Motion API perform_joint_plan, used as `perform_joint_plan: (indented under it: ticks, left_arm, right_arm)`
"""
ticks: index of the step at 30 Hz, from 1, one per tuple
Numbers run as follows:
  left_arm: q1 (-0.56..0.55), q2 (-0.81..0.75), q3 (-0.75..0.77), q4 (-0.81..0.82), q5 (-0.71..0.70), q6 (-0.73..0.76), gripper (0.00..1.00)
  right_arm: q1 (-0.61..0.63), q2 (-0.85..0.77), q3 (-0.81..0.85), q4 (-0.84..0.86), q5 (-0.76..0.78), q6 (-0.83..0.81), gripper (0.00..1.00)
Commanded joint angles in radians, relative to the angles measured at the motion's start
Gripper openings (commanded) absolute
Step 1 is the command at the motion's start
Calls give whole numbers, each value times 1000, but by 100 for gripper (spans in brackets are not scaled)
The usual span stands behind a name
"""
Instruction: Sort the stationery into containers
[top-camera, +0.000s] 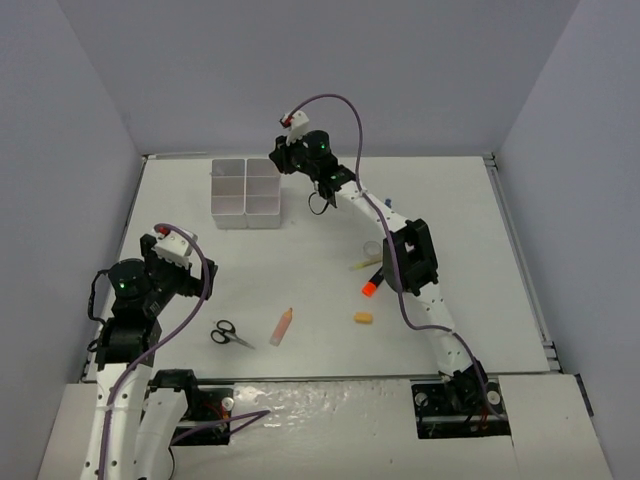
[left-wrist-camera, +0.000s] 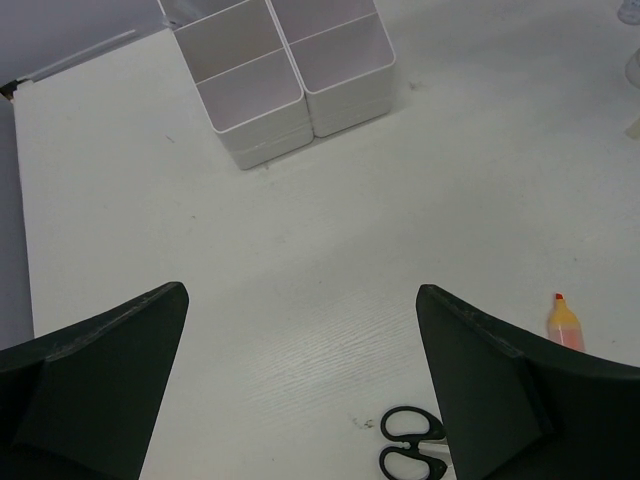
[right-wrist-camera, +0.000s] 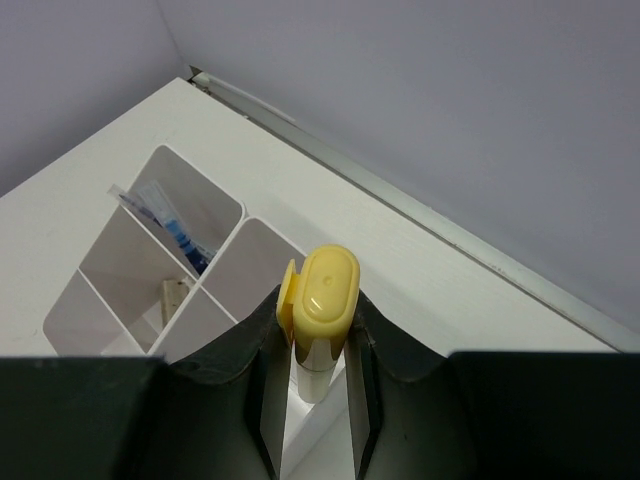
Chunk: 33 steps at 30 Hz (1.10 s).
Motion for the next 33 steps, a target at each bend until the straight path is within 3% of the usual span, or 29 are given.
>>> perform_joint_plan:
  ticks: [1, 10, 21, 25, 33]
  left_arm:
    - [8, 0, 21, 67, -13, 13, 97]
    - [14, -5, 1, 76, -18, 17, 97]
    - [17, -18, -9, 68, -22, 28, 97]
    - [16, -21, -18, 71, -19, 25, 97]
    - [16, -27, -26, 81, -14, 27, 97]
  right_arm:
    - [14, -13, 71, 171, -46, -26, 0]
    - [25, 45, 84, 281, -15, -26, 0]
    - [31, 116, 109, 241, 33, -43, 1]
    - [38, 76, 42, 246, 26, -61, 9]
    - [42, 20, -5, 247, 42, -53, 48]
